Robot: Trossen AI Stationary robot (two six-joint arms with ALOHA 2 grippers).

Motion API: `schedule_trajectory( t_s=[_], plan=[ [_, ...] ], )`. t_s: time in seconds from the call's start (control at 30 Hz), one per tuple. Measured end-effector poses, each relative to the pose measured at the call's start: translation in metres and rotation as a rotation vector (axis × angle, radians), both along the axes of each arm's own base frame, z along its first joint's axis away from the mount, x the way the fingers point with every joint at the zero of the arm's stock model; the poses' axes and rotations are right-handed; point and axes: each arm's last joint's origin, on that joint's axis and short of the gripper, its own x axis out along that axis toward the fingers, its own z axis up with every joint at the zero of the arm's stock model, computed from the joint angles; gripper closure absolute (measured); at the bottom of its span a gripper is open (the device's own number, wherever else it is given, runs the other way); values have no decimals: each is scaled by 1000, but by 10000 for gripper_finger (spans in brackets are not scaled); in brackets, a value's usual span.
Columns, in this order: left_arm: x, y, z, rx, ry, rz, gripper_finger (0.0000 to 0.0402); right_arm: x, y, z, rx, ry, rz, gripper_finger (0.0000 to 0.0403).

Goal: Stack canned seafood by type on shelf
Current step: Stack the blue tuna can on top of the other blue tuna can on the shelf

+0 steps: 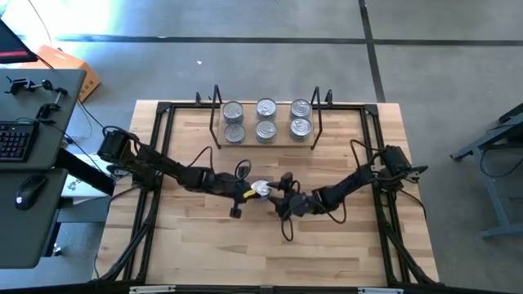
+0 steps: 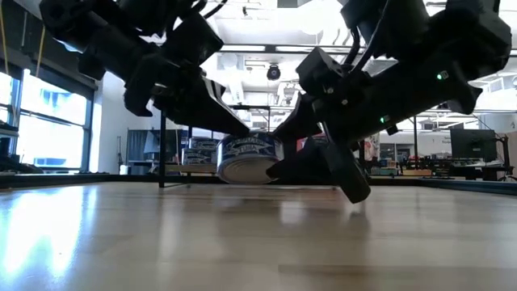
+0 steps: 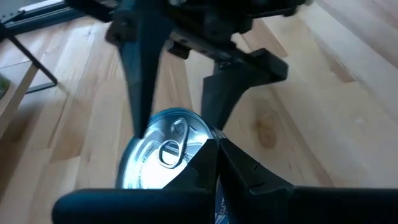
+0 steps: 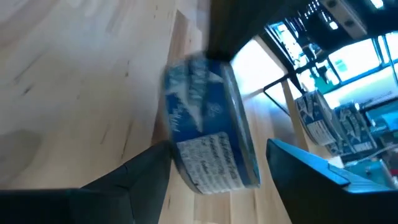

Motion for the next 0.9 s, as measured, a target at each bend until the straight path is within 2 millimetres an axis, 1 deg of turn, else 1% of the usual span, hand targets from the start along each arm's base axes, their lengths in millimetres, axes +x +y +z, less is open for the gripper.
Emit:
schedule_trajectory(
  t_s=[0.1,0.2,0.3,0.4,0.47,0.6,0.67,0.73,0.8,0.9],
  plan=[
    [0,-2,0,0,0,-6,401,0,-1,0,34,-16,-13,150],
    [0,-4,1,-2,-10,-11,401,1,0,1,70,-39,-7,169],
    [1,-5,4,-8,-43,-13,400,2,2,3,135,-66,21,204],
    [3,-6,9,-2,-75,-20,384,5,4,5,192,-78,17,249],
    [2,-7,15,21,-87,-35,362,8,5,6,248,-88,-3,278],
    [-4,-12,29,54,-111,-78,302,12,6,9,378,-118,-5,280],
    [-7,-15,32,80,-109,-104,267,13,6,10,423,-131,-5,280],
    [-8,-17,32,111,-103,-118,235,13,6,10,449,-140,-12,280],
    [-9,-18,27,159,-61,-111,207,13,5,10,465,-151,-20,280],
    [-10,-17,16,216,4,-97,180,14,4,10,462,-157,-22,280]
  ],
)
